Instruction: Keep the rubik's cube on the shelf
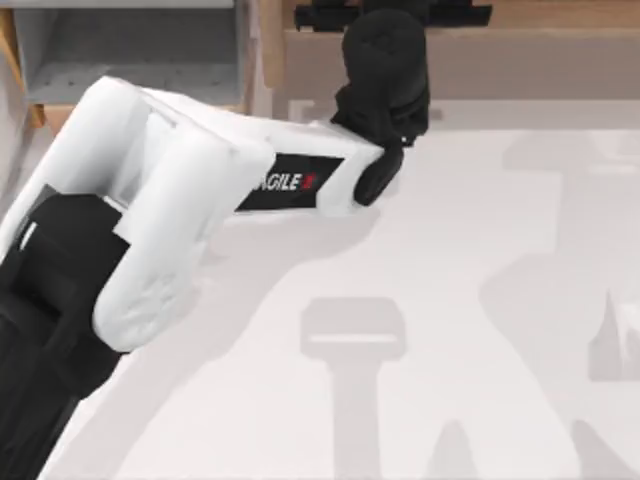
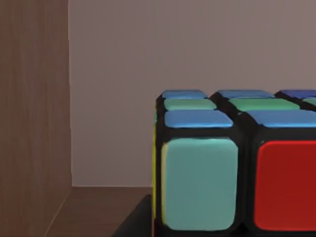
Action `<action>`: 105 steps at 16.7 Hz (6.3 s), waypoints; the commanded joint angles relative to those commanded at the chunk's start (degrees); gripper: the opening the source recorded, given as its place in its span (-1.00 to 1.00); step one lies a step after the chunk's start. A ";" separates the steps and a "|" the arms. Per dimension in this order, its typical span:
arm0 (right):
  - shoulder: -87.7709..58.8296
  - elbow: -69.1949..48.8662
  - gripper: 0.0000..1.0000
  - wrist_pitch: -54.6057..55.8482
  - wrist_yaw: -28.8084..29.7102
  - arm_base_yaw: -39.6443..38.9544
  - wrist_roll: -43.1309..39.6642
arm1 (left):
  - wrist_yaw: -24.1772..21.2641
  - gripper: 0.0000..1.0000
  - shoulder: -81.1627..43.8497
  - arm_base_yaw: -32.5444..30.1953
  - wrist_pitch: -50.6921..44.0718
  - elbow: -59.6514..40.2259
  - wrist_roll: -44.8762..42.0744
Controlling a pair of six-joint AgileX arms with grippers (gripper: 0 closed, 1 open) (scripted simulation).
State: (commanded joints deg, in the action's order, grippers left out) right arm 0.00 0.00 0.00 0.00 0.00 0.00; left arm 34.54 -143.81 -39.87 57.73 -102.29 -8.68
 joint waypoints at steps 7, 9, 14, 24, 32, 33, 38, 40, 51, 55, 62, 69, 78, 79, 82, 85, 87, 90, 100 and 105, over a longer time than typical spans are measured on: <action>0.00 0.00 1.00 0.00 0.00 0.00 0.00 | 1.05 -0.85 -1.26 0.50 -1.94 -1.47 -0.51; 0.00 0.00 1.00 0.00 0.00 0.00 0.00 | 1.05 -0.55 -1.26 0.50 -1.94 -1.47 -0.51; 0.00 0.00 1.00 0.00 0.00 0.00 0.00 | 1.05 0.21 -1.26 0.50 -1.94 -1.47 -0.51; 0.00 0.00 1.00 0.00 0.00 0.00 0.00 | 1.05 1.00 -1.26 0.50 -1.94 -1.47 -0.51; 0.00 0.00 1.00 0.00 0.00 0.00 0.00 | 0.00 1.00 -1.21 -1.99 -1.67 -0.71 1.40; 0.00 0.00 1.00 0.00 0.00 0.00 0.00 | -0.94 1.00 -1.13 -4.16 -1.40 0.00 3.30; 0.00 0.00 1.00 0.00 0.00 0.00 0.00 | -7.83 1.00 -0.52 -21.44 0.79 5.43 19.30; 0.00 0.00 1.00 0.00 0.00 0.00 0.00 | -11.40 1.00 -0.35 -31.38 2.14 8.43 29.09; 0.00 0.00 1.00 0.00 0.00 0.00 0.00 | -32.74 1.00 -0.52 -101.95 11.86 30.09 104.66; 0.00 0.00 1.00 0.00 0.00 0.00 0.00 | -40.63 1.00 0.52 -130.31 15.05 39.23 135.32; 0.00 0.00 1.00 0.00 0.00 0.00 0.00 | -55.48 1.00 4.74 -180.57 19.85 54.07 184.66; 0.00 0.00 1.00 0.00 0.00 0.00 0.00 | -69.33 1.00 12.05 -226.00 23.75 65.08 223.84; 0.00 0.00 1.00 0.00 0.00 0.00 0.00 | -78.47 1.00 23.75 -265.45 27.60 73.18 259.65; 0.00 0.00 1.00 0.00 0.00 0.00 0.00 | -78.75 1.00 24.64 -268.06 28.01 73.81 262.55; 0.00 0.00 1.00 0.00 0.00 0.00 0.00 | -79.05 1.00 26.96 -274.31 29.18 75.45 270.11; 0.00 0.00 1.00 0.00 0.00 0.00 0.00 | -78.63 1.00 28.64 -277.57 30.06 76.57 275.04; 0.00 0.00 1.00 0.00 0.00 0.00 0.00 | -78.31 1.00 29.40 -278.61 30.40 77.03 276.89; 0.00 0.00 1.00 0.00 0.00 0.00 0.00 | -78.16 1.00 29.70 -278.94 30.53 77.21 277.53; 0.00 0.00 1.00 0.00 0.00 0.00 0.00 | -75.35 1.00 28.20 -281.77 28.37 73.46 277.59; 0.00 0.00 1.00 0.00 0.00 0.00 0.00 | -74.74 1.00 27.94 -282.39 27.91 72.73 277.60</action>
State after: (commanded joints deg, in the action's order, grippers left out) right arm 0.00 0.00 0.00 0.00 0.00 0.00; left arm -40.19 -115.87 -322.26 85.64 -29.56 268.92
